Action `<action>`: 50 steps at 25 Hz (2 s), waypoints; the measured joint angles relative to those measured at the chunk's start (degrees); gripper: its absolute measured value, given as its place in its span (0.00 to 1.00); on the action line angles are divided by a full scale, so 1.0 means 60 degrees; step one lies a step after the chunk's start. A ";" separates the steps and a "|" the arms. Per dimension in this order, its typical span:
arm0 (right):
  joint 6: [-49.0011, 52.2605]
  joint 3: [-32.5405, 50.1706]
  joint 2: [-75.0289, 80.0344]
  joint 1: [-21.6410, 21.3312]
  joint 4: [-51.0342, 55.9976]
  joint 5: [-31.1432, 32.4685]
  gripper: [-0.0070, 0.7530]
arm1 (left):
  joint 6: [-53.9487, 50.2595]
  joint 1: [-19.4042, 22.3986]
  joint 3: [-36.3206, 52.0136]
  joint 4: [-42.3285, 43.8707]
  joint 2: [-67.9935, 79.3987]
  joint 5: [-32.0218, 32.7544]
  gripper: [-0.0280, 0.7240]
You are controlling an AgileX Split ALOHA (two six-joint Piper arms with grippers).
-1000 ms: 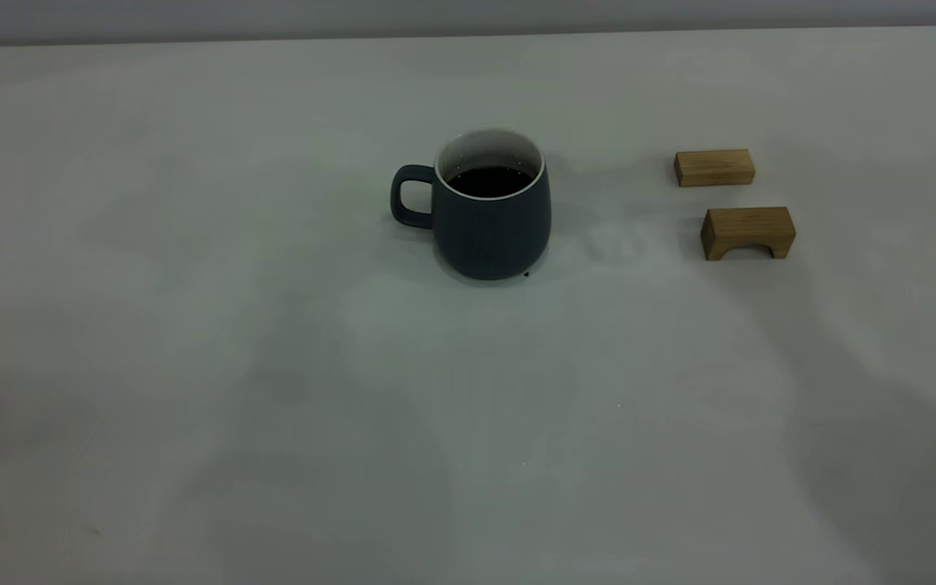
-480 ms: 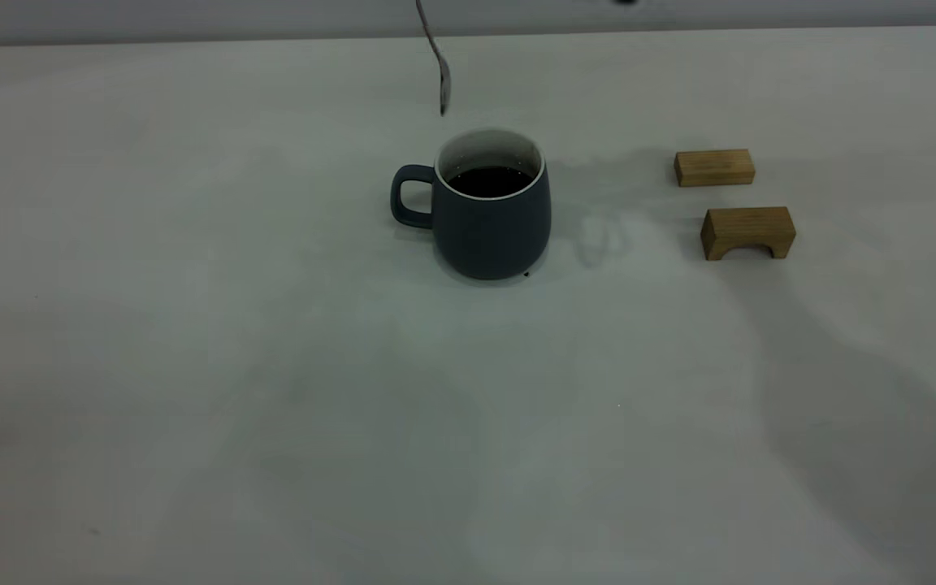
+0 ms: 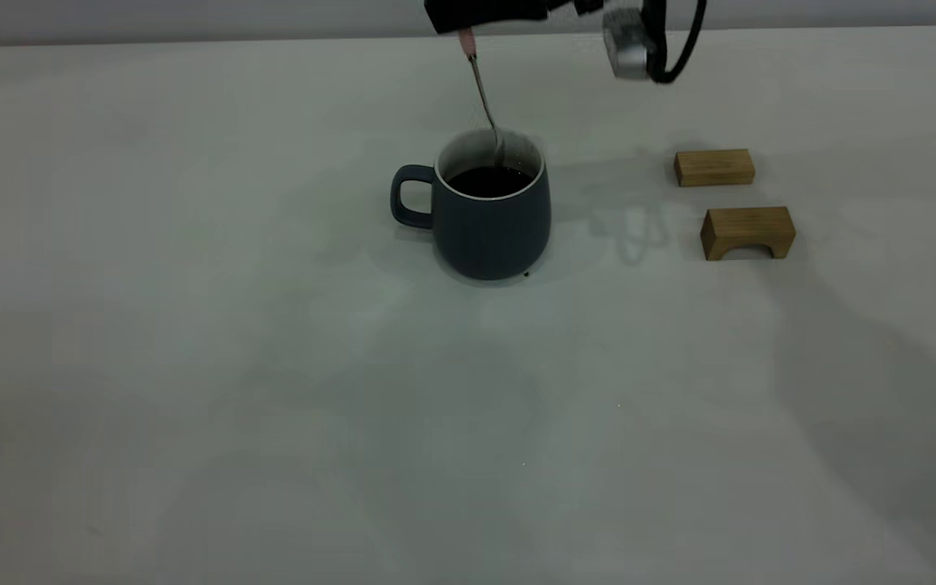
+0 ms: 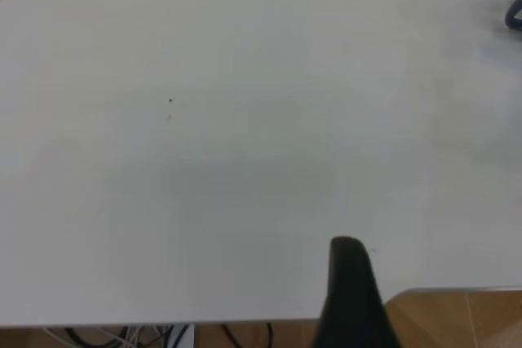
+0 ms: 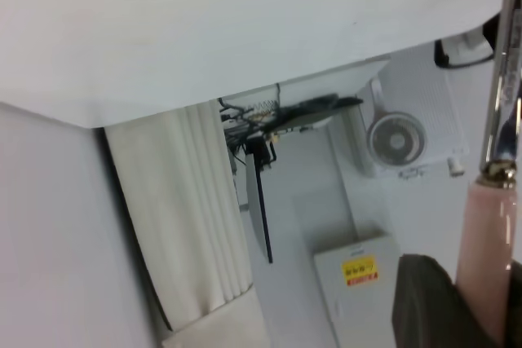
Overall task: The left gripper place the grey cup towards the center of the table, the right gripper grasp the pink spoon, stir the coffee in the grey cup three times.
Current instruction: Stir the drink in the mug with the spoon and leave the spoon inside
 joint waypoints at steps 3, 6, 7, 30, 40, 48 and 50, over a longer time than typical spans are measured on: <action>-0.0086 0.0000 0.0379 -0.0008 0.0598 0.0149 0.17 | 0.0000 0.0000 0.0000 0.0000 0.0000 0.0000 0.82; -0.0701 0.0000 0.0710 -0.0011 0.1035 0.0149 0.17 | 0.0000 0.0000 0.0000 0.0000 0.0000 0.0000 0.82; -0.0956 0.0000 0.0811 -0.0020 0.1176 0.0149 0.17 | 0.0000 0.0000 0.0000 0.0000 0.0000 0.0000 0.82; -0.1944 -0.0010 0.1147 -0.0221 0.2270 0.0154 0.17 | 0.0000 0.0000 0.0000 -0.0009 0.0000 -0.0002 0.82; -0.0239 -0.0010 0.1147 -0.0453 0.0982 0.0145 0.17 | 0.0000 0.0000 0.0000 -0.0009 0.0000 -0.0002 0.82; -0.0093 -0.0010 0.1154 0.0028 0.2034 0.0145 0.17 | 0.0000 0.0000 0.0000 -0.0009 0.0000 -0.0002 0.82; -0.0534 -0.0010 0.1154 -0.0012 0.1893 0.0145 0.17 | 0.0000 0.0000 0.0000 -0.0009 0.0000 -0.0002 0.82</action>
